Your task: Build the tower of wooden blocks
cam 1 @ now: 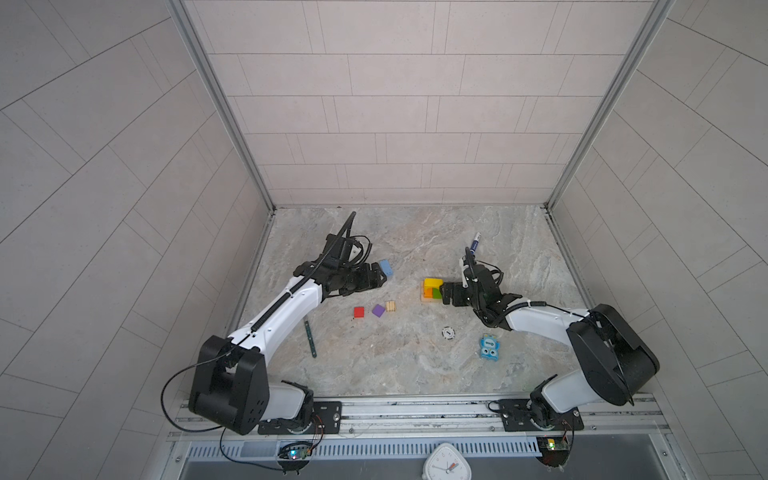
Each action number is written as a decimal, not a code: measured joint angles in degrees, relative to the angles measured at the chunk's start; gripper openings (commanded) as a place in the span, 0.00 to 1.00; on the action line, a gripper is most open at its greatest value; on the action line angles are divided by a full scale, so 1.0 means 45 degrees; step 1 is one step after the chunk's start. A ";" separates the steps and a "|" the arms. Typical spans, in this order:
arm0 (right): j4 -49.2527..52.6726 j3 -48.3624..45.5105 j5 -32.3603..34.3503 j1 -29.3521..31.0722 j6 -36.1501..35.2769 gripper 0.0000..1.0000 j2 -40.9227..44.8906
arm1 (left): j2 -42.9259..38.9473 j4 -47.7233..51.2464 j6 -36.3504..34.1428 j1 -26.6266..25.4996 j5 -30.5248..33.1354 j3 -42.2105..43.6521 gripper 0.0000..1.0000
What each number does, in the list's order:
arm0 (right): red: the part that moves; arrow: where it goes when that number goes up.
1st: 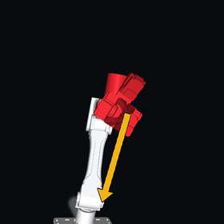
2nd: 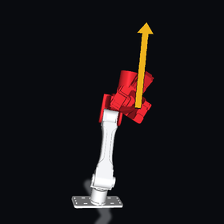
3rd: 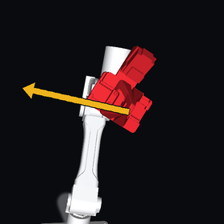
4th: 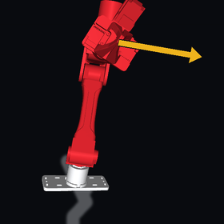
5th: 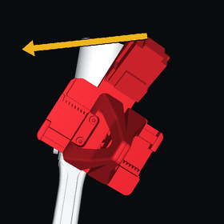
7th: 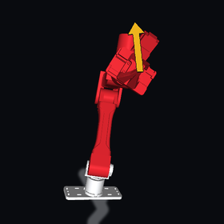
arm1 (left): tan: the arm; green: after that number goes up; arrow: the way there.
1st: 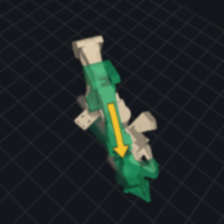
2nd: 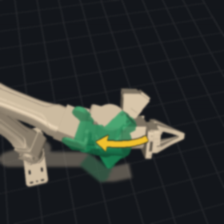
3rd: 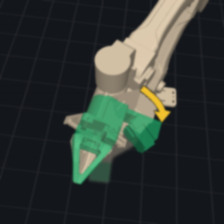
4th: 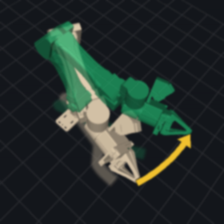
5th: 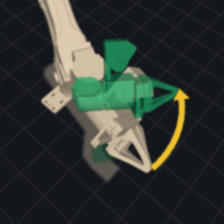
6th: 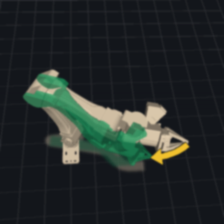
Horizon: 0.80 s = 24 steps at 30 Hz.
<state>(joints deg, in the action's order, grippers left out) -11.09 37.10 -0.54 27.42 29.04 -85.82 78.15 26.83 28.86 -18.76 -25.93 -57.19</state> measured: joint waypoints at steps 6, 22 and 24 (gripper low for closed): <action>0.0044 0.0015 0.0005 0.0000 0.0000 0.99 -0.0005 | 0.0000 0.0000 0.0000 0.0005 0.0015 0.0000 0.87; 0.0102 0.0044 0.0053 0.0000 0.0049 0.99 -0.0024 | -0.0005 0.0000 0.0000 0.0005 0.0019 0.0000 0.87; 0.0160 0.0044 0.0049 0.0000 0.0053 0.99 -0.0024 | 0.0000 -0.0005 0.0005 0.0005 0.0019 0.0000 0.87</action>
<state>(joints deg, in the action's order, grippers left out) -10.37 37.30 -0.32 27.42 29.28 -85.93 78.15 26.81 28.88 -18.74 -25.85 -57.19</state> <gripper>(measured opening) 0.993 0.867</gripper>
